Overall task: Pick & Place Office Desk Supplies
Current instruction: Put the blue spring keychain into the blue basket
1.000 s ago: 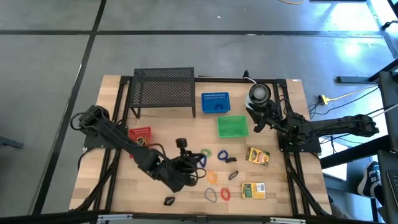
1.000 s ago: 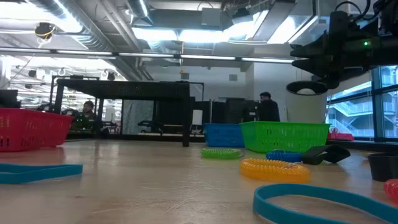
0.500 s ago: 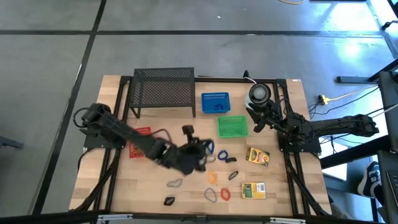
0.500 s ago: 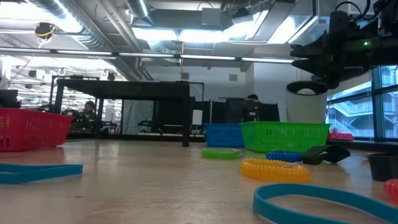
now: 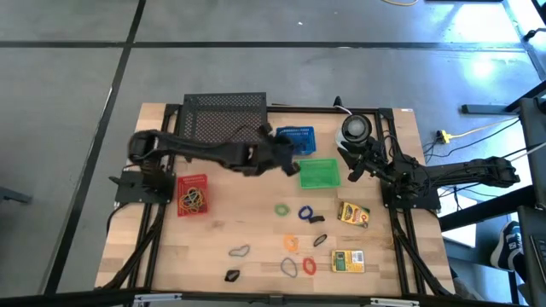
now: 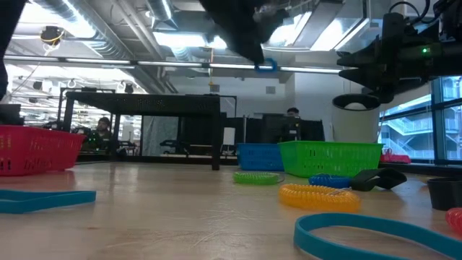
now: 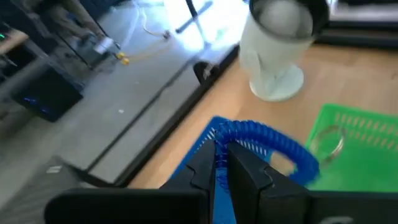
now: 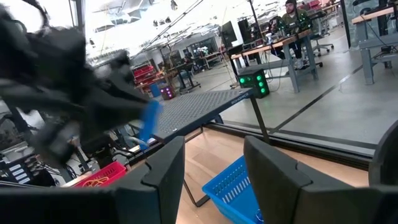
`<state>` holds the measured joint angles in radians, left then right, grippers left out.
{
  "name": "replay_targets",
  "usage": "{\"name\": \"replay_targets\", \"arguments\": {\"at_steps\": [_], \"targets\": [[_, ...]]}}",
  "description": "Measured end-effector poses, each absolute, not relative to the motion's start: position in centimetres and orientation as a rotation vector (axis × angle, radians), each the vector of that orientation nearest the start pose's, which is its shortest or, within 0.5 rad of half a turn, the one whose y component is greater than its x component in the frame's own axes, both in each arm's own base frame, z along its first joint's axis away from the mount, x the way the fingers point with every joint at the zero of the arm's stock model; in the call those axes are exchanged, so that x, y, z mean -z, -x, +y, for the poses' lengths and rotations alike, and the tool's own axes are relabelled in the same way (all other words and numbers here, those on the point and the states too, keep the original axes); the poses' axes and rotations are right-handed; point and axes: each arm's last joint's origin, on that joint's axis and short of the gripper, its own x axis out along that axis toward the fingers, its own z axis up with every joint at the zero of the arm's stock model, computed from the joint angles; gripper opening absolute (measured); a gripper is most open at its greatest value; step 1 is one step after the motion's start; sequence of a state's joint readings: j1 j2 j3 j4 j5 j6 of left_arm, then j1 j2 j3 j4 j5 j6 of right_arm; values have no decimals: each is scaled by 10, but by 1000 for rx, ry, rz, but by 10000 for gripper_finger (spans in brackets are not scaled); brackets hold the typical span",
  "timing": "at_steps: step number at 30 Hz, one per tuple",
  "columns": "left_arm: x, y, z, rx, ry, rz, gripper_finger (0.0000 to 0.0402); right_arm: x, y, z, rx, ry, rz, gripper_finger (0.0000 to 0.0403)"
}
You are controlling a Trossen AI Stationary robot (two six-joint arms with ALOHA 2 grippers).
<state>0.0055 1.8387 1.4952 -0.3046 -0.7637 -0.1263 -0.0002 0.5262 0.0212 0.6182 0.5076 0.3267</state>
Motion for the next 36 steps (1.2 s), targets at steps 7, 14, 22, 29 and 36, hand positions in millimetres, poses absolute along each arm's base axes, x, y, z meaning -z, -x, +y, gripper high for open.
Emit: {"name": "replay_targets", "arguments": {"at_steps": [7, 14, 22, 29, 36], "targets": [[-222, -443, 66, -786, -192, 613, 24, -181, -128, -14, 485, -348, -193, 166], [-189, -450, 85, -787, -195, 677, 24, -181, -128, -14, 486, -348, -193, 166], [-184, -451, 82, -751, -281, 724, 24, -180, -128, -14, 485, -348, -193, 166], [-182, -450, 78, -710, -361, 788, 24, -181, -128, -14, 485, -348, -193, 166], [-182, -449, 79, -705, -407, 810, 27, -180, -128, -14, 485, -348, -193, 166]]}}
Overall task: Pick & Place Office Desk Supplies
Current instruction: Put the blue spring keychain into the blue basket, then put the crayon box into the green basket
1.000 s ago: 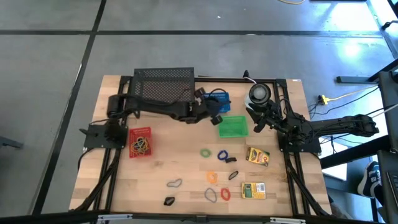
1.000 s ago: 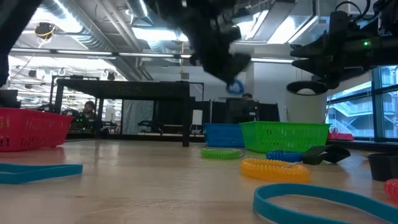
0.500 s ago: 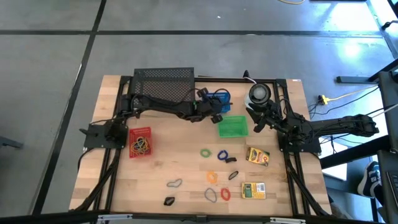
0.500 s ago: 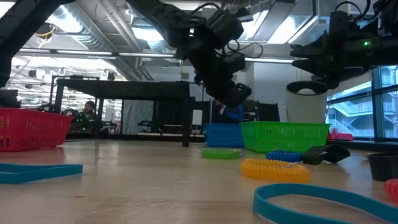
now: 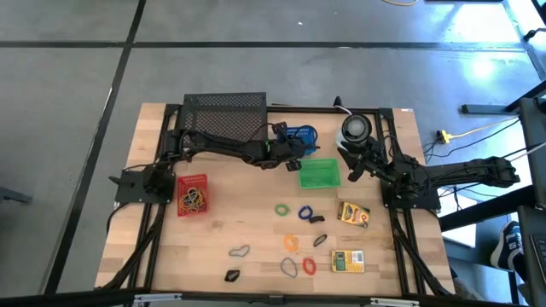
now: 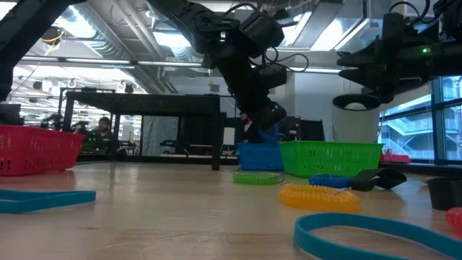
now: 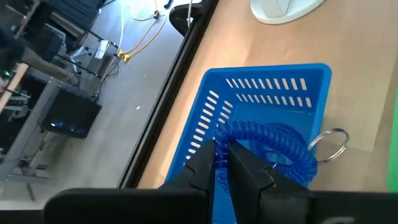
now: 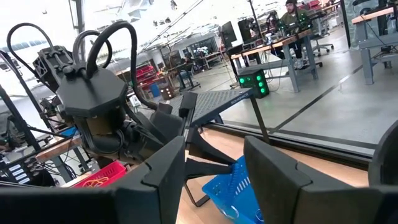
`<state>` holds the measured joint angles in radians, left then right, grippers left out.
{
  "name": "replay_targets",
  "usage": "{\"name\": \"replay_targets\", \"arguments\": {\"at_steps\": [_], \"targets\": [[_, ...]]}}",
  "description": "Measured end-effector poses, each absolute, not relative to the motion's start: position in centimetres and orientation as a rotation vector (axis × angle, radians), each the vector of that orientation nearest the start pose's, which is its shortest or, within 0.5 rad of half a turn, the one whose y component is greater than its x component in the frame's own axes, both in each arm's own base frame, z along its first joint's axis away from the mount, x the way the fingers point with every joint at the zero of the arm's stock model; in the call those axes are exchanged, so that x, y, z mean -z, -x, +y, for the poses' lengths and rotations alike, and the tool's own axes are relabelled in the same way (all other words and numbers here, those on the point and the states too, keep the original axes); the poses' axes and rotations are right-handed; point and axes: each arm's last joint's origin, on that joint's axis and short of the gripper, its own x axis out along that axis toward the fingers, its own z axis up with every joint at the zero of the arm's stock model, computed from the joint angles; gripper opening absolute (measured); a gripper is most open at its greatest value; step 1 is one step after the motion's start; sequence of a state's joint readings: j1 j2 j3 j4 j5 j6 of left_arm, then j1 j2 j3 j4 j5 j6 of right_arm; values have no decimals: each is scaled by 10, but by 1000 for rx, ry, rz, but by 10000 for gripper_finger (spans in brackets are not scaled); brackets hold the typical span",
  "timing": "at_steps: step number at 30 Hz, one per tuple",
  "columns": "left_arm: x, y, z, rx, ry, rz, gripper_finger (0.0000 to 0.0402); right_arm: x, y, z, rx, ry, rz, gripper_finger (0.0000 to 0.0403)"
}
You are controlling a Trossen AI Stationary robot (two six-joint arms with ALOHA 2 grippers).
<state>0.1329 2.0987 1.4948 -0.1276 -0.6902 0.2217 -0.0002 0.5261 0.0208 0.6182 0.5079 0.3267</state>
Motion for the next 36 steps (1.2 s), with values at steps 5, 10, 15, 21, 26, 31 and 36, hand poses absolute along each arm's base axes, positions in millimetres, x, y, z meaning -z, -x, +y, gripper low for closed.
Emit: {"name": "replay_targets", "arguments": {"at_steps": [5, 10, 15, 21, 26, 31, 36], "targets": [[-183, -448, 80, -756, -478, 835, 43, -180, -128, -14, 486, -348, -193, 166], [-183, -446, 88, -811, -515, 856, 58, -181, -128, -14, 485, -348, -193, 166], [-183, -446, 87, -809, -516, 856, 72, -181, -128, -14, 485, -348, -193, 166], [-183, -446, 86, -807, -517, 854, 100, -181, -128, -14, 485, -348, -193, 166], [-185, -447, 79, -825, -508, 835, 123, -181, -128, -14, 485, -348, -193, 166], [-200, -454, 55, -862, -543, 785, 129, -180, -128, -14, 485, -348, -193, 166], [-226, -465, 8, -820, -631, 725, 123, -180, -128, -14, 485, -348, -192, 166]]}}
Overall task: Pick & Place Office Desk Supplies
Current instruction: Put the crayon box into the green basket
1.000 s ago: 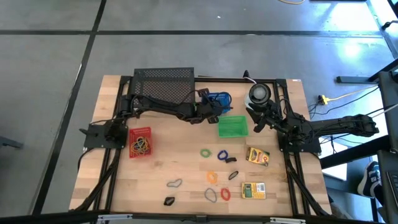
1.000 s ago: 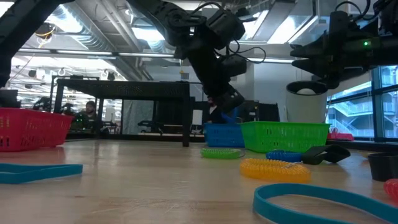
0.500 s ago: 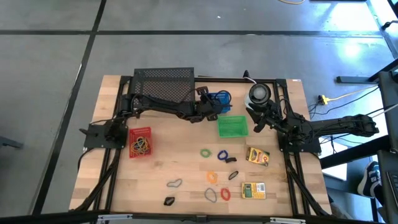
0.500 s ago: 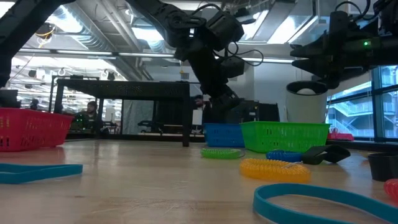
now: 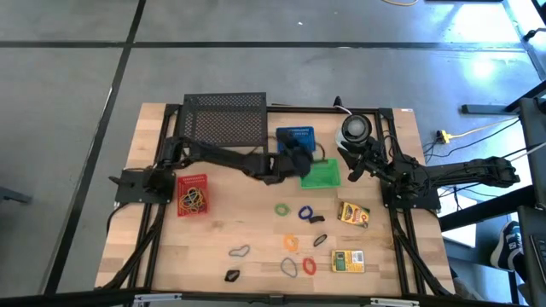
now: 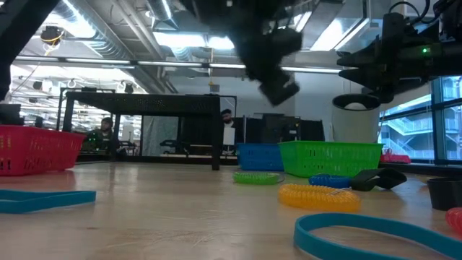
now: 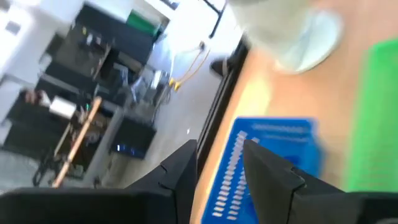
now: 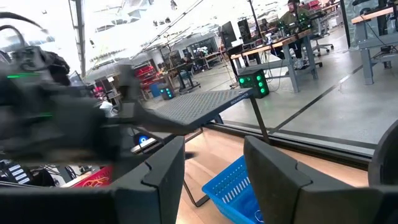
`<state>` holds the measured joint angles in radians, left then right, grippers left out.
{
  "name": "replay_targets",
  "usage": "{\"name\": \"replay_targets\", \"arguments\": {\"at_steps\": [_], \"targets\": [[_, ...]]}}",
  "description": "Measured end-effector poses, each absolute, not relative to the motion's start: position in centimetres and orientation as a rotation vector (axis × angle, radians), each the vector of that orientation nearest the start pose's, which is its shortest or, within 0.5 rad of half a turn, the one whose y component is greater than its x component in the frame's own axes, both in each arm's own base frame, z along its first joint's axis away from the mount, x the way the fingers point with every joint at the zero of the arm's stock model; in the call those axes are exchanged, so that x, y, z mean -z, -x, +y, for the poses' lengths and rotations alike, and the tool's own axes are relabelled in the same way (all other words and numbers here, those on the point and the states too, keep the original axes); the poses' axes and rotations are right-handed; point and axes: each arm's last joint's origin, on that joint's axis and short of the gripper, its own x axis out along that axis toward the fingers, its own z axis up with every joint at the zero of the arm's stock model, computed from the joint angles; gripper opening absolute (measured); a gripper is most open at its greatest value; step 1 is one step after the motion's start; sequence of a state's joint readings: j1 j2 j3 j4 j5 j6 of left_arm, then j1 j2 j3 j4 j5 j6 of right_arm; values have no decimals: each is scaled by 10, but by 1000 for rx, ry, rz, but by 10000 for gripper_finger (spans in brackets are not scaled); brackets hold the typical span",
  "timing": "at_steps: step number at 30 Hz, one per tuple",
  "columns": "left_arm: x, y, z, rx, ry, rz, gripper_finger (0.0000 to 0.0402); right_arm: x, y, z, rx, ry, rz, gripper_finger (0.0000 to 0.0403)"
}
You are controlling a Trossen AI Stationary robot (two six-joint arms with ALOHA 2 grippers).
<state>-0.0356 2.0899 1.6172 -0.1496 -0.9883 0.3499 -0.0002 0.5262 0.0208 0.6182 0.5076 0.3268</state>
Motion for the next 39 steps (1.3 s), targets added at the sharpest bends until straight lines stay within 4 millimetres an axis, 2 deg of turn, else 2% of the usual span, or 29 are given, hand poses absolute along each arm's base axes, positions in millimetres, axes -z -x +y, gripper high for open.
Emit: {"name": "replay_targets", "arguments": {"at_steps": [4, 9, 12, 15, 19, 23, 28, 33, 35, 39], "targets": [[-245, -466, -41, -731, -680, 705, 112, -181, -128, -14, 485, -348, -193, 166], [-266, -452, -98, -668, -694, 719, 98, -181, -128, -14, 486, -348, -193, 166], [-280, -435, -123, -684, -695, 745, 89, -181, -128, -14, 485, -348, -193, 166], [-295, -417, -138, -690, -616, 771, 75, -181, -128, -14, 485, -348, -193, 166], [-304, -393, -145, -692, -503, 860, 44, -180, -128, -14, 485, -348, -192, 166], [-298, -379, -144, -647, -436, 1025, 8, -181, -128, -14, 488, -349, -195, 166], [-285, -377, -139, -548, -382, 1196, 3, -182, -127, -16, 539, -353, -215, 166], [-280, -380, -132, -477, -371, 1267, 1, -184, -126, -16, 535, -360, -238, 166], [-285, -377, -129, -480, -368, 1269, 1, -184, -126, -15, 523, -362, -241, 166], [-309, -364, -123, -487, -344, 1228, 1, -184, -127, -13, 447, -388, -236, 166]]}}
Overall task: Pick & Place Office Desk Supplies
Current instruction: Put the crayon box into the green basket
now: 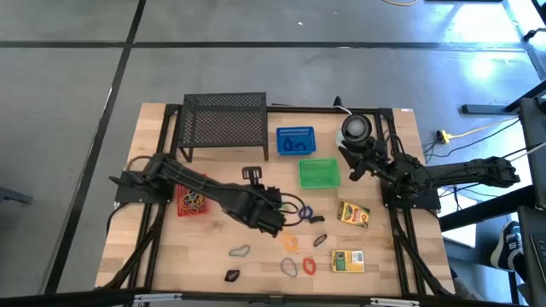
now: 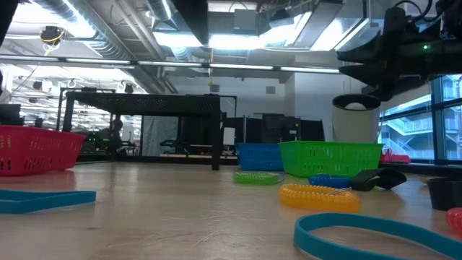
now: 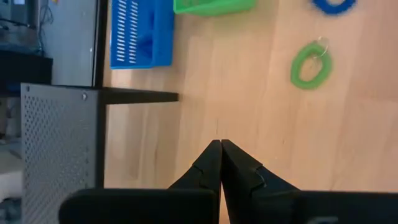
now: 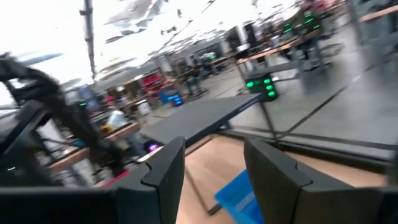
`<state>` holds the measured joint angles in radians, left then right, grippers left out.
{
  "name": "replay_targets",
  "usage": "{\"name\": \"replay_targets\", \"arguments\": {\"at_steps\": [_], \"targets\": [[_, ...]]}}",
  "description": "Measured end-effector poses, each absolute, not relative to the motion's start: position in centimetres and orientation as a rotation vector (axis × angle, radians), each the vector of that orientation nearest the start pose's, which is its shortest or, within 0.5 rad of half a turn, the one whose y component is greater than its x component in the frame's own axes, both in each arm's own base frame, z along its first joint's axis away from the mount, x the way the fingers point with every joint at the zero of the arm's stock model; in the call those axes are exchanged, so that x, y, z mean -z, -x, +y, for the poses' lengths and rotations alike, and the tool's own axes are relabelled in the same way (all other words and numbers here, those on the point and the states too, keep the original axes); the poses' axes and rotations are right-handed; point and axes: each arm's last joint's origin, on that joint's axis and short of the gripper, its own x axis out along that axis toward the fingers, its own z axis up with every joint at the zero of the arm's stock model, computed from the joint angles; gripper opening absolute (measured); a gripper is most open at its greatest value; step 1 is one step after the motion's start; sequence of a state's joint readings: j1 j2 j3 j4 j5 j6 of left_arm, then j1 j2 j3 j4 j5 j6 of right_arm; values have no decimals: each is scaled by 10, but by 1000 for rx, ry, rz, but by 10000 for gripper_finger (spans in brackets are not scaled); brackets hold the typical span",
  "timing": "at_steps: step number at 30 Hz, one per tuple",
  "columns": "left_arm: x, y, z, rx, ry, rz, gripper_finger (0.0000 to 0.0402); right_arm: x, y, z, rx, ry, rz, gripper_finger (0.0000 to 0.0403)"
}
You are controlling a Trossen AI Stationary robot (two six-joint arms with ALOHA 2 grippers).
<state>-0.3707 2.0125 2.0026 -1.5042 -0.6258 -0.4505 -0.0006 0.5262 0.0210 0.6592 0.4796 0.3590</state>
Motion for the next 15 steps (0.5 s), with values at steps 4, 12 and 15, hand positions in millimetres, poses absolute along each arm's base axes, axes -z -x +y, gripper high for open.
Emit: {"name": "replay_targets", "arguments": {"at_steps": [4, 12, 15], "targets": [[-317, -349, -118, -441, -276, 1173, 1, -185, -128, -11, 361, -389, -229, 166], [-275, -307, -96, -227, -17, 934, 1, -185, -129, -9, 279, -398, -219, 166], [-257, -294, -92, -114, 4, 776, 1, -187, -129, -9, 274, -421, -235, 166]]}}
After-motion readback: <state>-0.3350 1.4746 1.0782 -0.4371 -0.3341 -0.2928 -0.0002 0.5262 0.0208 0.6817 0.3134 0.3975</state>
